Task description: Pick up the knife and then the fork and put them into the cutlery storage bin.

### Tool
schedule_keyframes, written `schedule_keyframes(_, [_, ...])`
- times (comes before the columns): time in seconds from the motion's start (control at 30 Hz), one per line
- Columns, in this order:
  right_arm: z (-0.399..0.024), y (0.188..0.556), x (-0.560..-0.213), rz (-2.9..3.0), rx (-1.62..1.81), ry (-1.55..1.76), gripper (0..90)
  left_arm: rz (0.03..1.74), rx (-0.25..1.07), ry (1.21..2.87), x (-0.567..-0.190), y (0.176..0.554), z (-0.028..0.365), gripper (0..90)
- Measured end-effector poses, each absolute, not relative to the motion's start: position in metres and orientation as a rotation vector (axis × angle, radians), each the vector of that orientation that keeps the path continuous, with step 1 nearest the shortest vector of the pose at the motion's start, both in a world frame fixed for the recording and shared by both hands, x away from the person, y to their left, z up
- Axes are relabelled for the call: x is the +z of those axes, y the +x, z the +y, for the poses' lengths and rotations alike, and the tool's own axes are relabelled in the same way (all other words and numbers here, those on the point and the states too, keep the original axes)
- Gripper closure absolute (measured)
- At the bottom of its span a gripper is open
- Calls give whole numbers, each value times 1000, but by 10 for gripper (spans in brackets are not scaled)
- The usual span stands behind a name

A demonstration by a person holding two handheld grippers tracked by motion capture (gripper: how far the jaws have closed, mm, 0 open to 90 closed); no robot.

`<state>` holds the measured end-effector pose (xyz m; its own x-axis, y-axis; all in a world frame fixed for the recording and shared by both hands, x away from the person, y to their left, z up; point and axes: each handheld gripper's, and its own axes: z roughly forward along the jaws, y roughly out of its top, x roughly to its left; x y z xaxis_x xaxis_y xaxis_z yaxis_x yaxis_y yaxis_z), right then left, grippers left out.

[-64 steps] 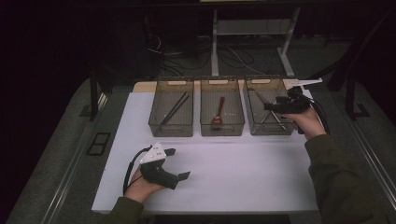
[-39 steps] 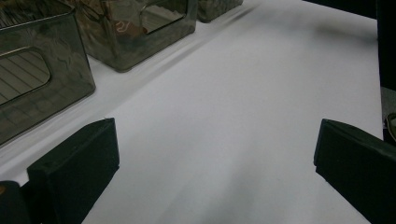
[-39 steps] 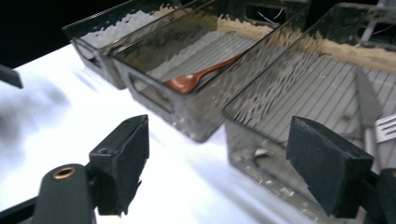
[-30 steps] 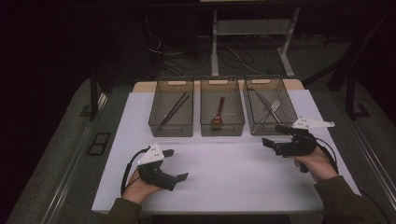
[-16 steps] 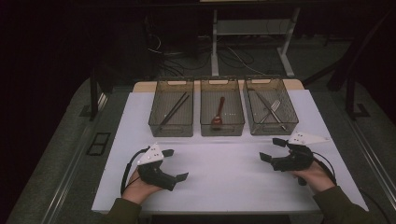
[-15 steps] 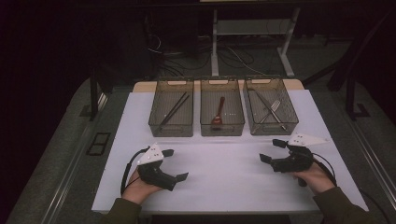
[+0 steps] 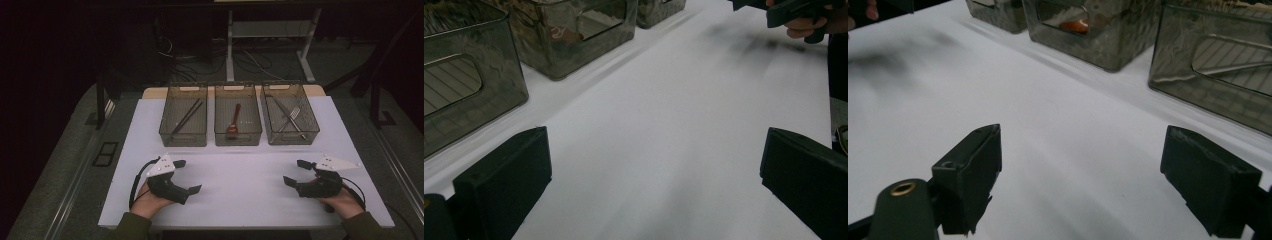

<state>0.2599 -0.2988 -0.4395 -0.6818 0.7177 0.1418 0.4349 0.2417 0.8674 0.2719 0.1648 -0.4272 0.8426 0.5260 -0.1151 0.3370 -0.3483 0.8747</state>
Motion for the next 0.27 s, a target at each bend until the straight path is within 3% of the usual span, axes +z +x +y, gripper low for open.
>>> schedule_keyframes(0.27, [-302, 258, -442, 2237, 1400, 1076, 158, 639, 229, 1971, -427, 272, 165, 0])
